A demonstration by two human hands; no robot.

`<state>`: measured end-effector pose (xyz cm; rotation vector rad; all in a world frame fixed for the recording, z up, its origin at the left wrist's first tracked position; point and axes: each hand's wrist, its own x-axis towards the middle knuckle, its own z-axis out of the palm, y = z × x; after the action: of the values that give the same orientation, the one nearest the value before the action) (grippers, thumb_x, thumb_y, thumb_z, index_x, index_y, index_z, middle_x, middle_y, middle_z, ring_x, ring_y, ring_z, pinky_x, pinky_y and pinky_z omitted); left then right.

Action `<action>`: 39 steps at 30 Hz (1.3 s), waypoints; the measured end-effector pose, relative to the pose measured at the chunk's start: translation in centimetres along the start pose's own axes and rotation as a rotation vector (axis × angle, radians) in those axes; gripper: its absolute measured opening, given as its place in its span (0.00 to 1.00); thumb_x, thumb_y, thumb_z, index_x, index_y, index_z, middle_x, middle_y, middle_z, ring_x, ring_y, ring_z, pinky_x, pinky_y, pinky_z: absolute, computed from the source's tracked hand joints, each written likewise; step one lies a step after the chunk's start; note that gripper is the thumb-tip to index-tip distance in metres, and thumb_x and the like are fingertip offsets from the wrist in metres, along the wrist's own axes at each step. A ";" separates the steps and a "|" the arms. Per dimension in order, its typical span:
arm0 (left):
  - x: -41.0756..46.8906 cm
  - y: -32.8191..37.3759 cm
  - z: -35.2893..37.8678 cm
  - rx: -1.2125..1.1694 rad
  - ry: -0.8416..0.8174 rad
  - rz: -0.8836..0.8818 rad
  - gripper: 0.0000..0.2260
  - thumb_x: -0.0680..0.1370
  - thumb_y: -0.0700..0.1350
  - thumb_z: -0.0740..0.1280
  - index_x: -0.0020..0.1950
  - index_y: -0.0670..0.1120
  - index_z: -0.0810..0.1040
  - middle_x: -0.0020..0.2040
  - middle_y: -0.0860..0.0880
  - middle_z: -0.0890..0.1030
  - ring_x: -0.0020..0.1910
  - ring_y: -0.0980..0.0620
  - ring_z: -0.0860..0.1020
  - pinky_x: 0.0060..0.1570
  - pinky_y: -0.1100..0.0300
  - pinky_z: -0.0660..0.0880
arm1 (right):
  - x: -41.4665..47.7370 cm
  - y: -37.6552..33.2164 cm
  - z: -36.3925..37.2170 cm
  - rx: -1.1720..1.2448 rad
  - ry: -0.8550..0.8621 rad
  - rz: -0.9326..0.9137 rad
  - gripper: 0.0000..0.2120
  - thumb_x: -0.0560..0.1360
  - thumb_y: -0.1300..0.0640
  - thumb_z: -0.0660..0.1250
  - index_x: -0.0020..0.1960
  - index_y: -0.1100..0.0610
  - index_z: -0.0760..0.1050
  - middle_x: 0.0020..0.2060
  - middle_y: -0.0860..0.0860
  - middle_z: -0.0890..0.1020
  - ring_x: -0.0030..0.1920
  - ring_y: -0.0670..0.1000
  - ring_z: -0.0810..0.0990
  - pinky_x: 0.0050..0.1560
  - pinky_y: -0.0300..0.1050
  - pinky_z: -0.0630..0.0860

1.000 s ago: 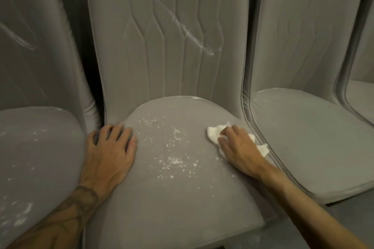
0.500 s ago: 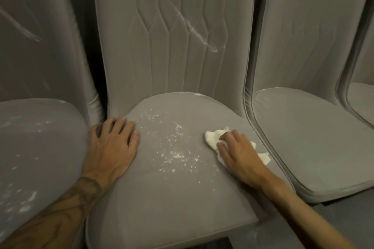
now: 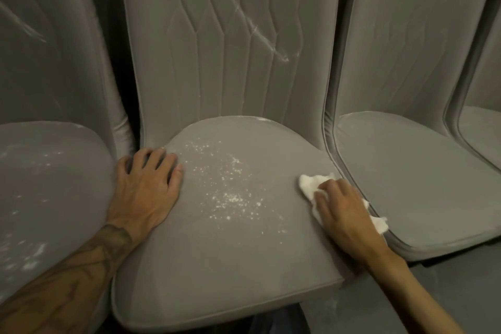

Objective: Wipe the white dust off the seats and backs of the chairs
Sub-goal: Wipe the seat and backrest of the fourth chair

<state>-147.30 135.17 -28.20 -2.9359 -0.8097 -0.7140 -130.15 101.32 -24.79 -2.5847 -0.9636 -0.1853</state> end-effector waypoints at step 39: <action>0.0 0.6 -1.0 -0.003 -0.078 -0.027 0.20 0.84 0.55 0.52 0.62 0.48 0.79 0.65 0.46 0.79 0.66 0.40 0.72 0.64 0.40 0.66 | -4.2 -3.9 1.0 0.046 0.183 0.173 0.05 0.79 0.56 0.67 0.49 0.58 0.74 0.45 0.57 0.76 0.41 0.56 0.69 0.43 0.52 0.66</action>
<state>-147.40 134.50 -27.24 -2.9782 -0.8564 -0.6061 -135.86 101.90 -25.62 -2.5404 -0.6693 -0.3415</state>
